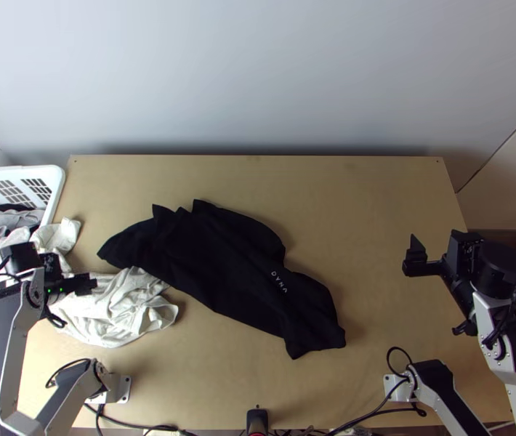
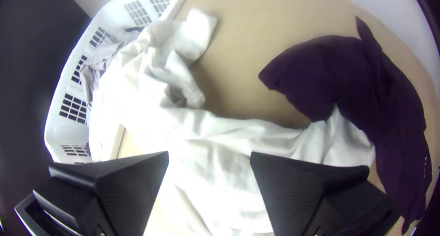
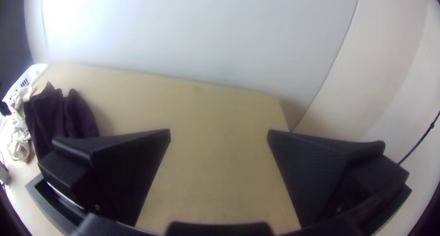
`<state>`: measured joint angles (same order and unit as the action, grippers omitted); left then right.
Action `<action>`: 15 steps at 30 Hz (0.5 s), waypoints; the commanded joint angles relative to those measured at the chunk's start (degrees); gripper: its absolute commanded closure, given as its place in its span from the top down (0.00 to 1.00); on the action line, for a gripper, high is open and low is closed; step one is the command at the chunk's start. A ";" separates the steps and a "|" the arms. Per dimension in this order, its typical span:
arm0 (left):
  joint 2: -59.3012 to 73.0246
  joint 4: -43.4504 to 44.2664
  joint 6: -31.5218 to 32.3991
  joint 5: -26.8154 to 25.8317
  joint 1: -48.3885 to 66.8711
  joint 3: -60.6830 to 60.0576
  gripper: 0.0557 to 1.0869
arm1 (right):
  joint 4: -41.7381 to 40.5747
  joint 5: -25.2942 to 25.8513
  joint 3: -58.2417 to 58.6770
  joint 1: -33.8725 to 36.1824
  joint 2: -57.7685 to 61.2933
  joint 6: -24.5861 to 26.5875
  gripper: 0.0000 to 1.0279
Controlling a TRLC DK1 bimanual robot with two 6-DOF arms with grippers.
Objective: Fold the t-shirt
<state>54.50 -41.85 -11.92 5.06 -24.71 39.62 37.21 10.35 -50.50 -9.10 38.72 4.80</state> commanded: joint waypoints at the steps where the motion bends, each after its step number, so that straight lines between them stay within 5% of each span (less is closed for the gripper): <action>1: 2.80 3.00 -0.65 -0.67 -7.55 -4.02 0.85 | 1.28 -1.91 -0.04 0.84 -0.22 -1.37 0.96; 4: 5.35 4.84 0.15 -0.67 -7.99 -4.28 0.82 | 1.72 -2.61 -0.39 0.84 -0.22 -1.90 0.96; 8: 7.81 9.24 1.90 -0.67 -8.16 -4.46 0.60 | 2.69 -3.14 -1.53 0.84 0.22 -1.99 0.96; 13: 10.36 13.90 1.90 -0.67 -8.16 -6.31 0.55 | 3.66 -3.49 -2.94 0.84 0.92 -2.07 0.96; 15: 11.77 15.04 1.90 -0.58 -8.43 -6.66 0.42 | 4.10 -3.49 -3.20 0.75 1.01 -2.16 0.96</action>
<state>62.39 -31.57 -10.52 4.45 -32.18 34.68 39.97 7.25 -52.36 -8.34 39.11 2.96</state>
